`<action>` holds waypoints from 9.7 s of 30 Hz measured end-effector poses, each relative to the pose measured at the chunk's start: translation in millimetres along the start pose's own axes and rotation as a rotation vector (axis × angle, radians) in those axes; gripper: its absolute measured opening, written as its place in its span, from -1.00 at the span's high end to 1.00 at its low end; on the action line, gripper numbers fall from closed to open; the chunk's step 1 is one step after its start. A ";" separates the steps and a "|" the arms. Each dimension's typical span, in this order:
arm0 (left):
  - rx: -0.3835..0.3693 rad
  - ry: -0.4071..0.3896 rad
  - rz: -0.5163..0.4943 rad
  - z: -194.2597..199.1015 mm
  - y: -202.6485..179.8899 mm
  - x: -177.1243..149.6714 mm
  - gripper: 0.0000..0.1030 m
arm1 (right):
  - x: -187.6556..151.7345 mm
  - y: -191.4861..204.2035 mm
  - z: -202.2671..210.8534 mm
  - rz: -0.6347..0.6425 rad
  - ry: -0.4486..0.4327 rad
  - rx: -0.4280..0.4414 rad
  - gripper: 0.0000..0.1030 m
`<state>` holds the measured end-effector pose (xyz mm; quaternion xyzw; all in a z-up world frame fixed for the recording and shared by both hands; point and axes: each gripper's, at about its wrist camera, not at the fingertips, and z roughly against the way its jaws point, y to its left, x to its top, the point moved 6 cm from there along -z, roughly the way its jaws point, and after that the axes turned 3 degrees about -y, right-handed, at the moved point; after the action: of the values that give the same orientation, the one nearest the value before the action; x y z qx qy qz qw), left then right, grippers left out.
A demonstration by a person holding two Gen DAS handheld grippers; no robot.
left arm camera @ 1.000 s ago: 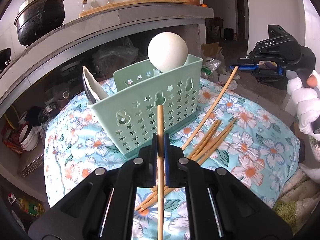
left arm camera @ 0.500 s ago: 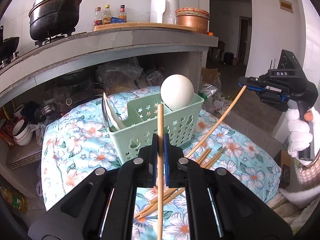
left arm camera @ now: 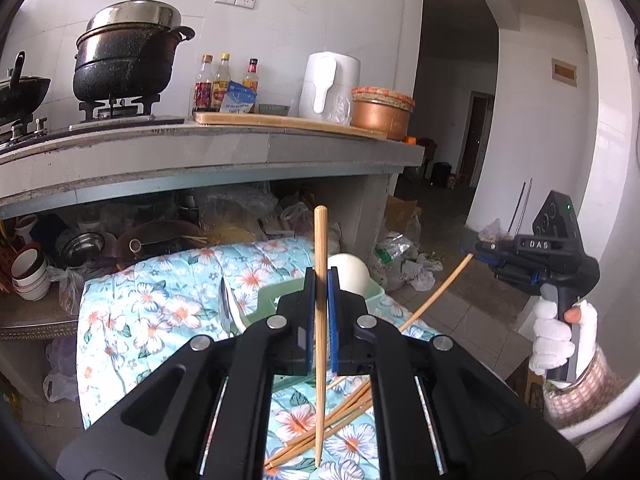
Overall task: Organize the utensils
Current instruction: 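Carry the chopsticks toward the green holder with both tools, then insert the chopstick into the green holder and open the left tool while the right tool carries its chopsticks, then lower the chopsticks into the holder and open the right tool, then move both open tools back toward the loose chopsticks beside the holder, then lower the right tool onto one loose chopstick and close on it, then lower the left tool onto another chopstick and close on it while the right tool holds its chopstick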
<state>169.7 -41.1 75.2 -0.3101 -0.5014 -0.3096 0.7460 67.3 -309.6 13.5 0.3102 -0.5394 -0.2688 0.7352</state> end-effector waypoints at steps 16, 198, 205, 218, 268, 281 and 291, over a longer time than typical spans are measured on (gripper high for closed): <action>-0.023 -0.248 0.183 -8.5 33.3 87.7 0.90 | 8.2 1.6 13.1 0.008 -0.039 -0.017 0.87; 0.077 0.226 0.183 -42.2 33.1 -129.1 -0.34 | -157.4 -130.2 -66.8 -0.425 0.512 -0.176 0.74; 0.064 0.233 0.184 -46.5 29.7 -131.9 -0.34 | -131.6 -147.5 -37.4 -0.390 0.439 -0.275 0.72; 0.065 0.247 0.182 -49.5 26.2 -135.8 -0.34 | -123.1 -142.1 -59.1 -0.195 0.370 -0.471 0.42; 0.051 0.281 0.149 -59.6 11.8 -145.1 -0.34 | -140.2 -113.9 -75.9 0.147 0.443 -0.573 0.51; -0.005 0.343 -0.249 -97.4 -69.2 -165.4 0.02 | -133.3 -134.4 -42.7 0.039 0.437 -0.498 0.79; 0.021 0.471 -0.648 -150.8 -104.2 -207.7 0.70 | -132.0 -154.4 -35.4 -0.137 0.429 -0.356 0.83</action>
<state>109.7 -190.5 -150.2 -0.0487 -0.3915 -0.5866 0.7073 55.8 -309.7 -192.4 0.2618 -0.2937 -0.3363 0.8556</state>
